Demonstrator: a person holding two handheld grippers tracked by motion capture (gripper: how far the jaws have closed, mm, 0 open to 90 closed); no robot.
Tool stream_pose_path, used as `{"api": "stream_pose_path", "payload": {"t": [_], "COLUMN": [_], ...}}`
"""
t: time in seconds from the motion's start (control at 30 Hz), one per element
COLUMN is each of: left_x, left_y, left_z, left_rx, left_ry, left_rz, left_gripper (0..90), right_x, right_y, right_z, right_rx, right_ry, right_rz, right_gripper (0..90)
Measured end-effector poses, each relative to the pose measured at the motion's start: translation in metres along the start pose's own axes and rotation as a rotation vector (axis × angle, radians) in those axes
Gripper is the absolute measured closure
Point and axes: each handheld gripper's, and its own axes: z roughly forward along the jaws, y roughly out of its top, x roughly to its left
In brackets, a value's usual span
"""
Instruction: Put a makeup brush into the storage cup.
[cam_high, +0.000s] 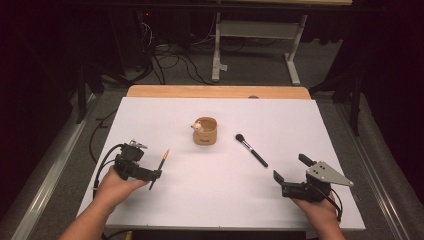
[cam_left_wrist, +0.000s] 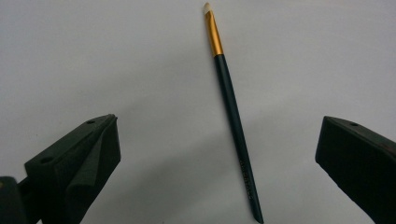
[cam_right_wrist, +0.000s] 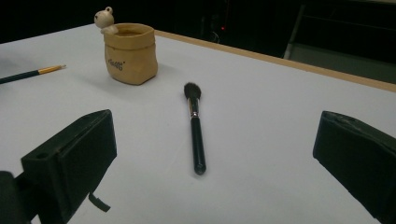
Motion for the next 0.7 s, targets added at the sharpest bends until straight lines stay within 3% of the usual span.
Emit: {"api": "stream_pose_path", "payload": {"t": [0.2,0.4,0.7], "left_x": [0.0,-0.008,-0.01], "left_y": [0.008,0.016,0.023], "left_z": [0.004,0.007,0.014], "left_rx": [0.067,0.13,0.215], "left_ry": [-0.011,-0.005,-0.003], "left_rz": [0.006,0.048,0.048], "left_gripper": [1.1,2.3,6.7], "right_x": [-0.001,-0.001,-0.001], "right_y": [0.001,0.001,0.001], "right_z": [-0.002,-0.002,-0.003], "right_rx": [-0.01,-0.011,-0.012], "right_ry": [-0.001,-0.001,-0.004], "right_rz": [0.006,0.012,0.012], "right_gripper": [0.9,0.9,0.9]}}
